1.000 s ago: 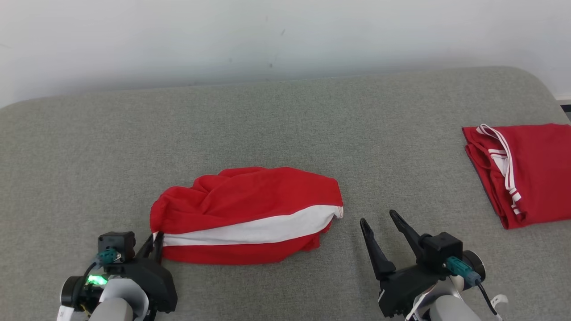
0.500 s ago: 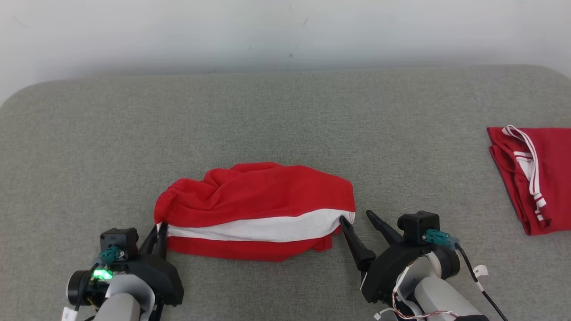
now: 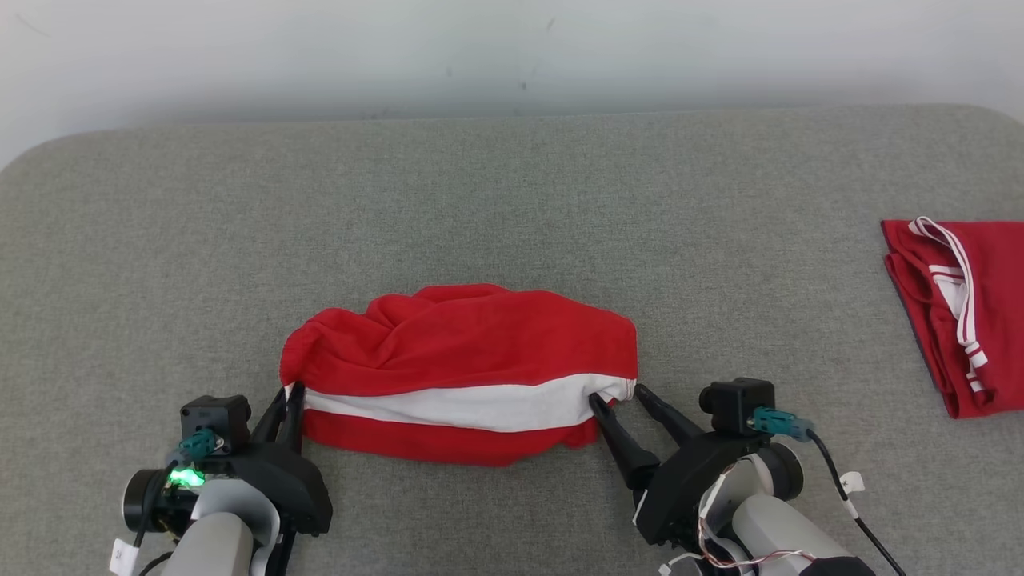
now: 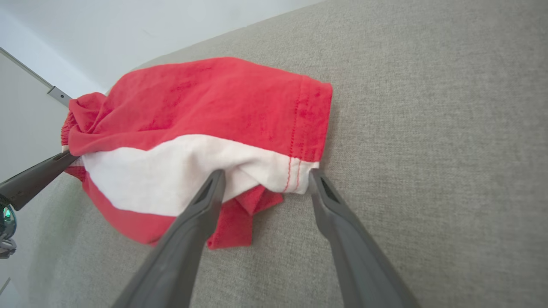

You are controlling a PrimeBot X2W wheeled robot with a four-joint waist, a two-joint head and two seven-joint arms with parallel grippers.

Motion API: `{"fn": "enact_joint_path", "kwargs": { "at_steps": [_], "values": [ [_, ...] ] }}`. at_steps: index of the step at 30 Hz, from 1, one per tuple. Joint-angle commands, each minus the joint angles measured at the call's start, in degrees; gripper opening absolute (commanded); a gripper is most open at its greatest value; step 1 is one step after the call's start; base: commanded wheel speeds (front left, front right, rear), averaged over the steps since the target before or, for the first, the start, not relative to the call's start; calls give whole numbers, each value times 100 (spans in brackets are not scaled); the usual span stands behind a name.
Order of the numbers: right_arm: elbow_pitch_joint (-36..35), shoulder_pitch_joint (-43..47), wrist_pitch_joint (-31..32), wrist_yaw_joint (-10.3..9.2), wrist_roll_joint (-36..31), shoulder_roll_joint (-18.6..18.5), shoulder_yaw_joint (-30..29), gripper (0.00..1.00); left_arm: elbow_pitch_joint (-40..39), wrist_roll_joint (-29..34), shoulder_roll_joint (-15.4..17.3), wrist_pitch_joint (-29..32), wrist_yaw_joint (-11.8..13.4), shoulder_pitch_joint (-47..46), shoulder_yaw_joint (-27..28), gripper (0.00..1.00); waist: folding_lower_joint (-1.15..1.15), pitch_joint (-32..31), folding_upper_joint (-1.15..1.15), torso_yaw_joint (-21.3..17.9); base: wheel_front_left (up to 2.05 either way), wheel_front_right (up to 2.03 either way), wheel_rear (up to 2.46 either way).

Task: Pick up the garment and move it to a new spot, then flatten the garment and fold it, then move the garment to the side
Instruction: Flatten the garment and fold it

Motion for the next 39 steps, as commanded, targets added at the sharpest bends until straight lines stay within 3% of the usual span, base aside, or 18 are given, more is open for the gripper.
{"fn": "enact_joint_path", "kwargs": {
  "at_steps": [1, 9, 18, 30, 31, 32, 33, 34, 38, 39],
  "values": [
    [44, -50, -42, -16, 76, -48, 29, 100, 18, -29, 34, -44, -21, -57, -12, 0, 0, 9, 0, 7, 0, 0, 0],
    [411, -214, -222, -16, 445, 28, 83, 100, 55, -43, 41, -58, -19, -125, -98, 0, 0, 67, 0, 92, 0, 0, 0],
    [156, -323, -452, -16, 797, -107, 601, 100, 76, -88, 89, -59, 5, -167, -147, 0, 0, 101, 0, 146, 0, 0, 0],
    [-98, -220, -698, -16, 681, -325, 848, 99, 47, -197, 124, -83, 44, -51, -175, 0, 0, -13, 0, 89, 0, 0, 0],
    [-74, -252, -686, -16, 646, -334, 875, 80, 47, -205, 120, -84, 45, -54, -183, 0, 0, -14, 0, 90, 0, 0, 0],
    [-50, -280, -672, -16, 626, -332, 889, 71, 49, -211, 113, -83, 48, -57, -190, 0, 0, -14, 0, 92, 0, 0, 0],
    [-21, -301, -655, -16, 611, -319, 902, 54, 52, -218, 106, -84, 46, -61, -200, 0, 0, -14, 0, 96, 0, 0, 0],
    [12, -318, -635, -16, 578, -306, 930, 44, 56, -224, 99, -84, 50, -65, -209, 0, 0, -15, 0, 101, 0, 0, 0],
    [124, -343, -585, -16, 507, -270, 973, 40, 72, -241, 84, -84, 52, -70, -227, 0, 0, -11, 0, 118, 0, 0, 0],
    [154, -362, -589, -16, 489, -263, 980, 16, 74, -241, 82, -85, 56, -72, -231, 0, 0, -10, 0, 120, 0, 0, 0]
  ]
}}
